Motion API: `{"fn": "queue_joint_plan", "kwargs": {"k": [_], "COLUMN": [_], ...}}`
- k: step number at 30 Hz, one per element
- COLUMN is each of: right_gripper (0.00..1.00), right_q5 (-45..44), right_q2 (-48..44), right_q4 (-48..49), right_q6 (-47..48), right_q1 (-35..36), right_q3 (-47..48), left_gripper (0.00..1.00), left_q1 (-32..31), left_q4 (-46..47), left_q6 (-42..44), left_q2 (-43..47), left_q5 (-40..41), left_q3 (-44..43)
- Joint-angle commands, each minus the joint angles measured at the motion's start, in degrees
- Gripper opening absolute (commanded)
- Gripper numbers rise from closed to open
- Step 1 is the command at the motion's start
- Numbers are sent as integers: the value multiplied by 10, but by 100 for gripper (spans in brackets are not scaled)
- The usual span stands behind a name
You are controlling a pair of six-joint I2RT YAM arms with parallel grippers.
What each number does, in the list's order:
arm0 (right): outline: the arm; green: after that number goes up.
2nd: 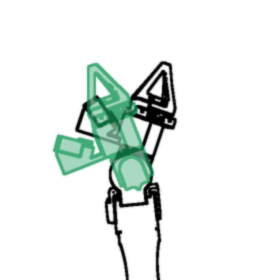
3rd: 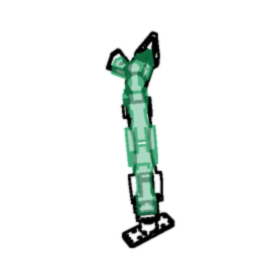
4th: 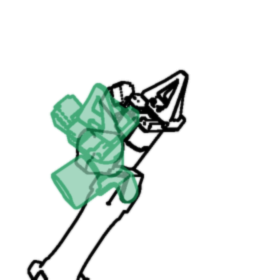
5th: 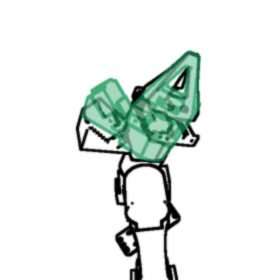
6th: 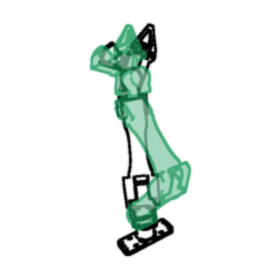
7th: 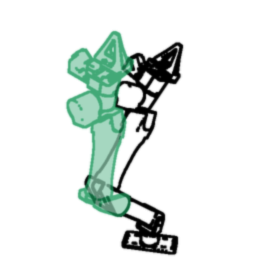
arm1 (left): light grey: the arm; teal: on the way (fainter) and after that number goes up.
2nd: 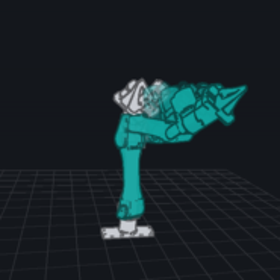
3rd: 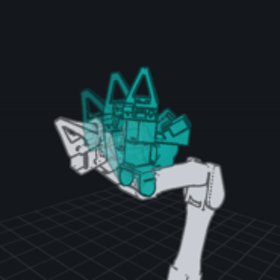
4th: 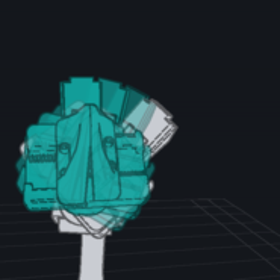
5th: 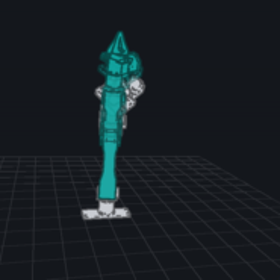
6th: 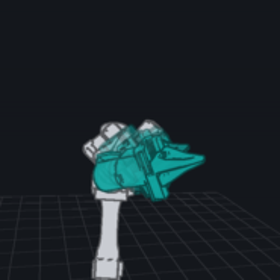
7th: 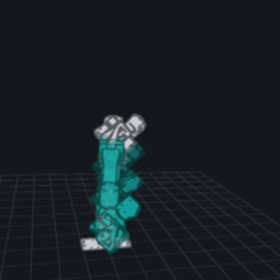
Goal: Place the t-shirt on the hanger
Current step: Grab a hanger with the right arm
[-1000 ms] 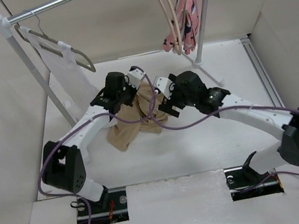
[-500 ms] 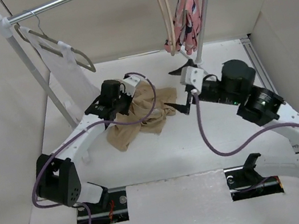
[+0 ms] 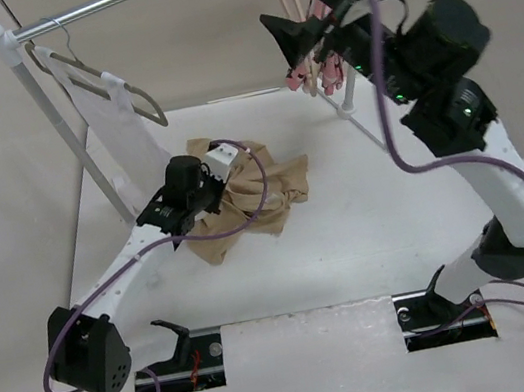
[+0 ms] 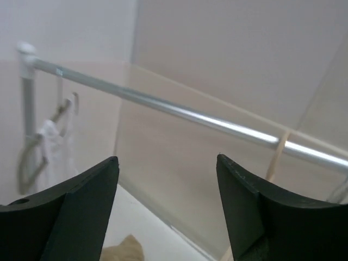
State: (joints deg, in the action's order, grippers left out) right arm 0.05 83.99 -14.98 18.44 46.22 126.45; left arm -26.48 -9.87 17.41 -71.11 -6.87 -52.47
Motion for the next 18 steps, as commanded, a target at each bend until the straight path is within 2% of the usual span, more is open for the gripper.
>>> {"fn": "queue_joint_plan", "kwargs": {"k": [1,3,4,5,7,10,18], "right_gripper": [77,68,63,55,49,45,44], "right_q5": [-154,-223,-243,-255,-273,-295,-272], "right_q2": [52,59,59,69,85,111,110], "right_q4": [-33,-2,29,36,30,15,-18], "right_q6": [-32,-32,-32,-32,-27,-27,-27], "right_q1": [4,4,4,4,-2,-2,-7], "right_q3": [8,-8,-15,-15,0,24,11], "left_gripper": [0,0,0,0,0,0,0], "left_q1": [2,2,2,2,2,2,2], "left_q4": [23,37,37,46,53,58,64], "left_q6": [-4,-4,-4,-4,-4,-4,2], "left_q2": [40,48,54,54,60,60,71], "left_q5": [-9,-9,-9,-16,-22,-22,-22], "left_q3": [23,32,32,39,44,49,54]}}
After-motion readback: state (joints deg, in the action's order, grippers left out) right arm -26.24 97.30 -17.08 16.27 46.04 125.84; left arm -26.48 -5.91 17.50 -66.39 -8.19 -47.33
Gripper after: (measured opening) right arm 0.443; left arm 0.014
